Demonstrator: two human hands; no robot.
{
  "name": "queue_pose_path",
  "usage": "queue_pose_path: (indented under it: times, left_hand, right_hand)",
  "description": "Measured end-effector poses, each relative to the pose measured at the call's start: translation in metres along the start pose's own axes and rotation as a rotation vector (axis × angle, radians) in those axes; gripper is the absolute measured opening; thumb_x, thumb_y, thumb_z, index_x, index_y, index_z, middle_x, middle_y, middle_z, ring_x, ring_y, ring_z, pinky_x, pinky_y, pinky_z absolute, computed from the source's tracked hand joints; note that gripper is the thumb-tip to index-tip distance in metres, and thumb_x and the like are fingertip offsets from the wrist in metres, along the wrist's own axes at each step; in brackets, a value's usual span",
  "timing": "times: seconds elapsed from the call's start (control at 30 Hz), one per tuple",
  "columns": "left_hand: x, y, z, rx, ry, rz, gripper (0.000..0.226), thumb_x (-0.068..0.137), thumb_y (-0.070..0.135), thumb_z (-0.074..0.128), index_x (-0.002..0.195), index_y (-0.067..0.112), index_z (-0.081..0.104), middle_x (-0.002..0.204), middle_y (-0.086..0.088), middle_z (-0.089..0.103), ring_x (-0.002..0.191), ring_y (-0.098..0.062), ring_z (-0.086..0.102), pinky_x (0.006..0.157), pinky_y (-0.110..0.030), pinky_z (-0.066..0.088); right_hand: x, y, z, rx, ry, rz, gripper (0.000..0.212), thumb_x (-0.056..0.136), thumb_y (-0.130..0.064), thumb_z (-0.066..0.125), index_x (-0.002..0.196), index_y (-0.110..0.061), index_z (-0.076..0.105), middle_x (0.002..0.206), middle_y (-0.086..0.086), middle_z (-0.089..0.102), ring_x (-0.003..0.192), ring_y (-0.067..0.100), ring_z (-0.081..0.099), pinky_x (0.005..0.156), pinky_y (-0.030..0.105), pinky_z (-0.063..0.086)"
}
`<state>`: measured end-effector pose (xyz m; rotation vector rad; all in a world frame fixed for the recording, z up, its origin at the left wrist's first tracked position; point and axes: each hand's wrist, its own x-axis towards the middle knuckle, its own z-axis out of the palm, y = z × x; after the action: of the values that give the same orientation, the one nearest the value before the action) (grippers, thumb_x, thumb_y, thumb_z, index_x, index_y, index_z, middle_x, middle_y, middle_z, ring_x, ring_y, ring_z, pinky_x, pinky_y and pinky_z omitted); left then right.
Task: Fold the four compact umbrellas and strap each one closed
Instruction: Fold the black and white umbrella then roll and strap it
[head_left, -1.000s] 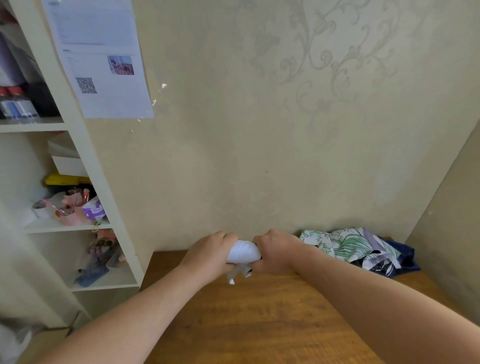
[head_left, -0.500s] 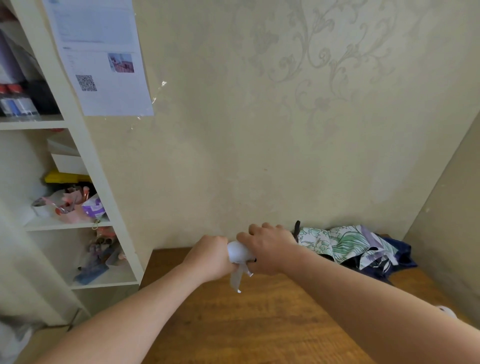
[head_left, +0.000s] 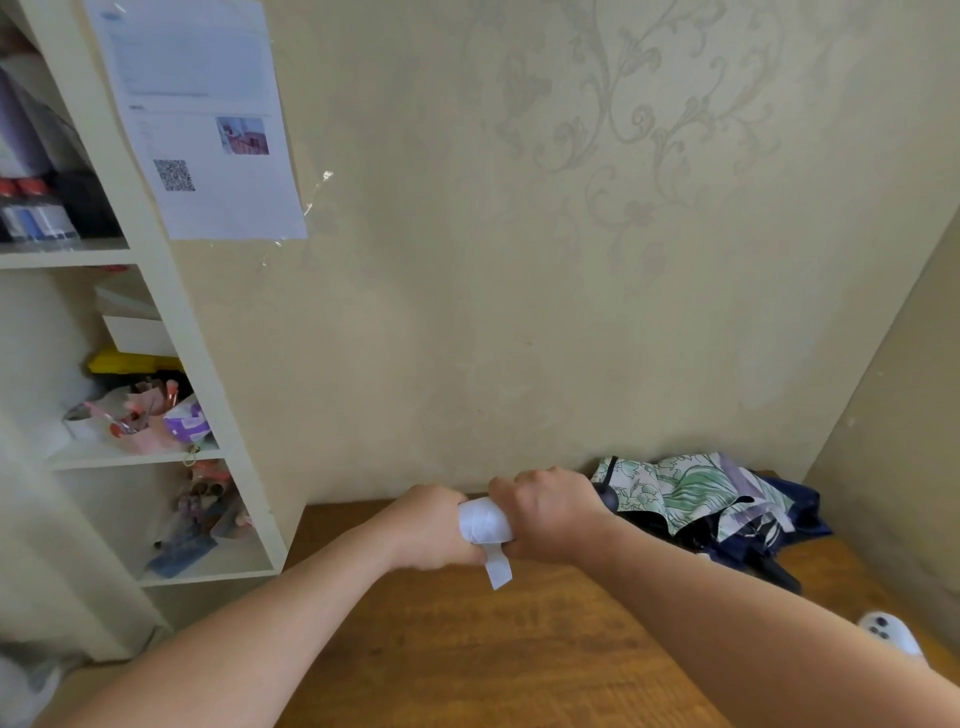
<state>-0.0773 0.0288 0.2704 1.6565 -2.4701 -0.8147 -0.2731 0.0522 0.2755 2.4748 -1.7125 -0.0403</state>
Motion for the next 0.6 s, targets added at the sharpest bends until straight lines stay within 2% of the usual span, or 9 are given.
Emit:
queue_pose_path:
  times: [0.13,0.2,0.3,0.43,0.5,0.6]
  left_hand:
    - [0.000,0.000,0.001,0.067,-0.013,0.036,0.043,0.074,0.061,0.081,0.099,0.028,0.071,0.092,0.008,0.074,0.084,-0.015,0.070,0.080,-0.038,0.060]
    - [0.001,0.000,0.001,0.119,0.004,0.057,0.042,0.073,0.064,0.079,0.094,0.029,0.069,0.088,0.009,0.072,0.081,-0.013,0.069,0.076,-0.037,0.059]
    - [0.002,0.002,-0.002,0.169,0.119,0.104,0.039,0.071,0.060,0.076,0.086,0.029,0.059,0.084,0.010,0.066,0.076,-0.013,0.063,0.067,-0.035,0.053]
    - [0.007,0.009,-0.005,0.333,0.193,0.204,0.028,0.079,0.049,0.067,0.093,0.028,0.053,0.091,0.009,0.059,0.083,-0.019,0.062,0.070,-0.037,0.053]
    - [0.009,0.010,-0.004,0.417,0.210,0.225,0.022,0.085,0.044,0.062,0.094,0.027,0.052,0.093,0.005,0.061,0.086,-0.025,0.064,0.067,-0.037,0.051]
    - [0.010,0.009,-0.001,0.458,0.230,0.231,0.012,0.086,0.035,0.057,0.085,0.026,0.050,0.089,0.000,0.067,0.082,-0.029,0.065,0.060,-0.034,0.043]
  right_hand:
    - [-0.002,-0.001,0.000,0.026,-0.041,0.023,0.038,0.085,-0.043,0.069,0.114,-0.023,0.053,0.101,0.003,0.067,0.089,0.031,0.067,0.067,0.034,0.042]
    - [-0.003,-0.002,0.001,0.044,-0.053,0.037,0.037,0.085,-0.044,0.068,0.112,-0.024,0.054,0.101,0.002,0.068,0.090,0.030,0.067,0.068,0.034,0.042]
    - [-0.003,0.001,-0.001,0.116,-0.076,0.105,0.037,0.083,-0.046,0.068,0.111,-0.025,0.057,0.101,0.001,0.067,0.090,0.030,0.066,0.068,0.034,0.045]
    - [0.000,0.008,0.001,0.246,-0.137,0.169,0.035,0.077,-0.054,0.066,0.098,-0.029,0.054,0.091,-0.003,0.063,0.082,0.025,0.060,0.067,0.033,0.050]
    - [0.001,0.007,0.003,0.275,-0.175,0.167,0.032,0.076,-0.054,0.065,0.091,-0.028,0.054,0.085,-0.006,0.062,0.080,0.024,0.063,0.067,0.034,0.054]
    - [0.000,0.003,0.003,0.334,-0.219,0.131,0.029,0.079,-0.050,0.066,0.089,-0.024,0.061,0.082,-0.005,0.066,0.075,0.023,0.063,0.063,0.032,0.050]
